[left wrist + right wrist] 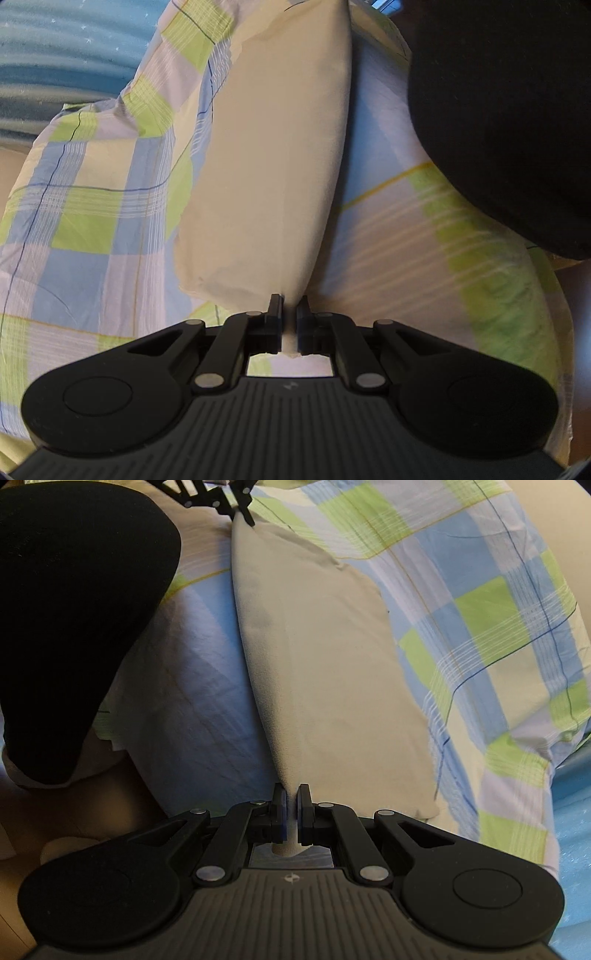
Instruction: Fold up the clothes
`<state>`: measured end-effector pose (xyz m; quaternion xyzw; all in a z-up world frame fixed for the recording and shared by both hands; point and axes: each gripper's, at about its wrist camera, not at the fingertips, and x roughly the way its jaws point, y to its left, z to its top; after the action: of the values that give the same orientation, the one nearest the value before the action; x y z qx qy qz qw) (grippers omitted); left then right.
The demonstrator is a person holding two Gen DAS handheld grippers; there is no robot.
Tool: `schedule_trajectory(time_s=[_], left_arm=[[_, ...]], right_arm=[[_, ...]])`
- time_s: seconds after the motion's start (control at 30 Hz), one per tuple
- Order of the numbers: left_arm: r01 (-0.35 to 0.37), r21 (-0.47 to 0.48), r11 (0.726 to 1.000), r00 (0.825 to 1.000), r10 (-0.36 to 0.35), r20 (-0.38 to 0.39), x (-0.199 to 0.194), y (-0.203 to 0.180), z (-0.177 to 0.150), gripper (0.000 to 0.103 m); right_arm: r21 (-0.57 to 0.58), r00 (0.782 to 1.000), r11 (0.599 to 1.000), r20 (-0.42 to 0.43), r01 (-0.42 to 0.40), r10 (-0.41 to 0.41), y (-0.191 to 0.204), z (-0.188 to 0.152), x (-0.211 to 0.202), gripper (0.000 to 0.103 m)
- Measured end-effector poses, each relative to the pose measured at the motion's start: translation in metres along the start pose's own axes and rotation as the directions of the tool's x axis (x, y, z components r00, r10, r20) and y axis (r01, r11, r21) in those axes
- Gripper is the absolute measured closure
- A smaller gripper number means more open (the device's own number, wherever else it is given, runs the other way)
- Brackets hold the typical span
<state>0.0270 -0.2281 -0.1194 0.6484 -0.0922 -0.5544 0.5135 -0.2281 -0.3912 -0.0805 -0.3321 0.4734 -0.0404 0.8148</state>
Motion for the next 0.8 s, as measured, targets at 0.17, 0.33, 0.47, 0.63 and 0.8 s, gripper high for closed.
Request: schedule_trajectory(time_s=[0.17,0.33,0.47,0.63,0.8], left_arm=[[-0.005,-0.085,0.996,1.000,0.004,-0.009,-0.005,0.000,-0.003,0.094],[0.017,-0.201,0.979,0.998,-0.028,-0.051,-0.023,0.012,-0.021,0.088],[0.059,-0.509,0.859,0.993,-0.101,-0.054,-0.039,0.036,-0.040,0.088],[0.117,-0.833,0.541,0.986,-0.166,0.030,-0.062,0.057,-0.050,0.087],[0.205,-0.979,-0.009,0.961,-0.187,0.203,-0.052,0.066,-0.063,0.082]], right_arm=[[-0.001,1.000,1.000,-0.016,-0.014,0.014,-0.001,-0.001,0.006,0.097],[0.022,0.998,1.000,-0.053,-0.016,0.017,-0.013,-0.009,-0.008,0.087],[0.074,0.999,0.997,-0.042,0.002,0.001,-0.032,-0.009,-0.020,0.082],[0.155,1.000,0.988,0.017,-0.009,0.007,-0.063,0.006,-0.027,0.080],[0.231,0.989,0.966,0.115,-0.115,0.091,-0.095,0.041,-0.022,0.073]])
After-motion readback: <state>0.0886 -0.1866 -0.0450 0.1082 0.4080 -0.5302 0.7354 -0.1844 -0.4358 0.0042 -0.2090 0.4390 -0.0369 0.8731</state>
